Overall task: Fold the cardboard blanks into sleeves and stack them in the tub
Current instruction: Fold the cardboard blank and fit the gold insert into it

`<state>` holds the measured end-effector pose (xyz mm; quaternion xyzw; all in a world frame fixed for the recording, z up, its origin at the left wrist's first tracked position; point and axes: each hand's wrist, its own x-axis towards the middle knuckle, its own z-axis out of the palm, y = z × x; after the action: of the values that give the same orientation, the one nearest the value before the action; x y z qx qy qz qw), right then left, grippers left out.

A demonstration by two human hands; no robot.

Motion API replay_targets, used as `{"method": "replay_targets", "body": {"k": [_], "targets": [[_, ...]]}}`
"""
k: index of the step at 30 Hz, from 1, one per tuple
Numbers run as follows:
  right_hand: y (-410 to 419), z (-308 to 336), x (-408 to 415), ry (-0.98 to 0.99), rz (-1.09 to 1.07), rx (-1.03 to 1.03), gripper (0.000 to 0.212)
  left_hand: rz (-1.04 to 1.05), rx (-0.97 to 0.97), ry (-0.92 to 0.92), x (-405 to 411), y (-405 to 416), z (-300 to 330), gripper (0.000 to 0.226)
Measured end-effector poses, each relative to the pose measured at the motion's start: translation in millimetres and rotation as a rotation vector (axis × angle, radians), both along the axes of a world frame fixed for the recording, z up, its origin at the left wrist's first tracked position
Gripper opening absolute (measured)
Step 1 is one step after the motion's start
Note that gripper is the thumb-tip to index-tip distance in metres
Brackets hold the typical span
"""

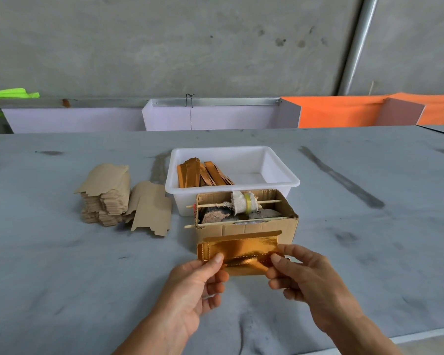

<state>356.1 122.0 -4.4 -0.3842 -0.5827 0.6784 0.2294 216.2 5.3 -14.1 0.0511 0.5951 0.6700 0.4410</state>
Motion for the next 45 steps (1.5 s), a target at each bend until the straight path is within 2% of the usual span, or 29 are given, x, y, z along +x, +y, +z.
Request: {"method": "replay_targets", "body": {"k": [7,13,20,24,31,35,37,45], "targets": [[1.7,4.6,-4.2,-0.033,-0.001,-0.017,0.015,0.014,0.017,0.068,-1.7,0.8,0.8,0.012],[1.3,0.1,-9.4,-0.054,-0.028,-0.015,0.007,0.052,0.033,0.157,-0.6,3.1,-3.8,0.010],[2.8,-5.8,-9.0,0.069,-0.063,-0.169,0.005,0.081,0.141,0.180,-4.3,3.1,-4.1,0.008],[2.6,-5.3,-9.4,0.123,-0.111,-0.201,0.014,0.104,0.155,0.299,-5.4,2.2,-4.2,0.016],[-5.5,-8.7,-14.4,0.222,-0.201,-0.126,0.027,0.188,0.262,0.529,0.2,6.8,-2.1,0.024],[-7.6,-11.0,-21.3,0.279,-0.226,-0.146,0.029,0.328,0.300,0.451,6.8,14.4,-5.5,0.037],[-8.5,-12.2,-23.5,0.296,-0.233,-0.146,0.031,0.333,0.315,0.398,11.7,19.2,-7.3,0.041],[-15.4,-24.4,-30.5,0.343,-0.279,-0.259,0.048,0.329,0.237,0.350,17.8,31.1,-12.5,0.027]]}}
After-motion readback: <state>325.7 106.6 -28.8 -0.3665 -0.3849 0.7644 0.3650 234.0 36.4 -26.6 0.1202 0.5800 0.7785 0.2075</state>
